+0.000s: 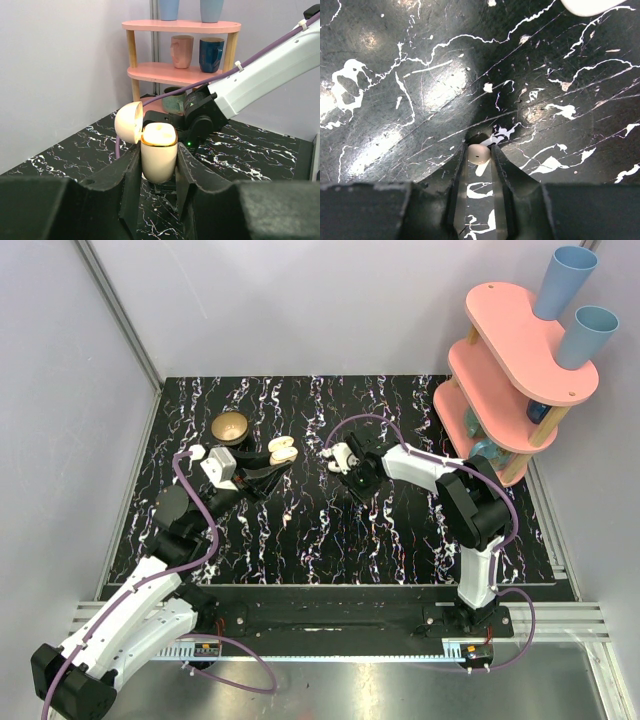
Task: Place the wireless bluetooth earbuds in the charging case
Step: Pick up the right earbud from the center of the board, then insert the right earbud into the right side groove of the charging case.
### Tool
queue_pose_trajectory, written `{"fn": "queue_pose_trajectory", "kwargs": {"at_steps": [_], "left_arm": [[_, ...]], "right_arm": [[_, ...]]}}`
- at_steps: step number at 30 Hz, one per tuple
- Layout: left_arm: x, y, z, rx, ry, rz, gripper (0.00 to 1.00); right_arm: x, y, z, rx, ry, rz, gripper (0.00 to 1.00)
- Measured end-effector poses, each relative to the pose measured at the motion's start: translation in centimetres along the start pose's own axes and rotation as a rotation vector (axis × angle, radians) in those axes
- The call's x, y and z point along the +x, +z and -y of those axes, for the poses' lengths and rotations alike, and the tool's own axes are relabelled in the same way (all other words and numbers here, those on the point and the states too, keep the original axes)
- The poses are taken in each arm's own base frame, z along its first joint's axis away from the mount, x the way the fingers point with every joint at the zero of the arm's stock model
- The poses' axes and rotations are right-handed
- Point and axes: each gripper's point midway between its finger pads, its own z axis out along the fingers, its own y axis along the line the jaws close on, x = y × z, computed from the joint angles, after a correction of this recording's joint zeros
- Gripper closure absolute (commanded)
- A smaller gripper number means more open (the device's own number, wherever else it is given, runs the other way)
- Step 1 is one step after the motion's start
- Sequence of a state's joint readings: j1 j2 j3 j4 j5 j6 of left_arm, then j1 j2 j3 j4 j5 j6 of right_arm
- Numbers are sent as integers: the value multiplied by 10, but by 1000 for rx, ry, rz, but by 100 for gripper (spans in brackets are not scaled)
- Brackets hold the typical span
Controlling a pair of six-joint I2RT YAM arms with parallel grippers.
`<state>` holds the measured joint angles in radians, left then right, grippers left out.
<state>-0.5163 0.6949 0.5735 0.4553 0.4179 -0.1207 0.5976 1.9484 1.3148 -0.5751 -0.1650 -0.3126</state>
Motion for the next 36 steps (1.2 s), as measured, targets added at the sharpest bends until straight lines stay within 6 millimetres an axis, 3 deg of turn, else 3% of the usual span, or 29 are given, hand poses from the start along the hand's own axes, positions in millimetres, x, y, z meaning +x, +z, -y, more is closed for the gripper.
{"fn": "queue_pose_trajectory", "kwargs": {"at_steps": [5,10,14,16,21,27,31,36], "left_arm": [[0,0,0,0,0,0,100],[0,0,0,0,-1,0,100],[0,0,0,0,-3,0,100],[0,0,0,-1,-5,2,100],[2,3,-3,-9,-15,2,100],[7,8,-6,-20,-38,-3,100],[8,11,-8,-26,-47,1,100],[10,12,-9,-28,-59,-5,100]], "right_arm": [[-4,-2,1,9,22,6,84],[-14,-6,3,28,63,35,87],[-32,-28,5,60,105,116,87],[-49,-49,6,87,125,202,88],[-105,-142,2,183,156,543,88],[-151,-244,-37,201,177,932,90],[-160,-284,-54,181,214,1112,91],[-166,-309,-68,170,219,1237,92]]}}
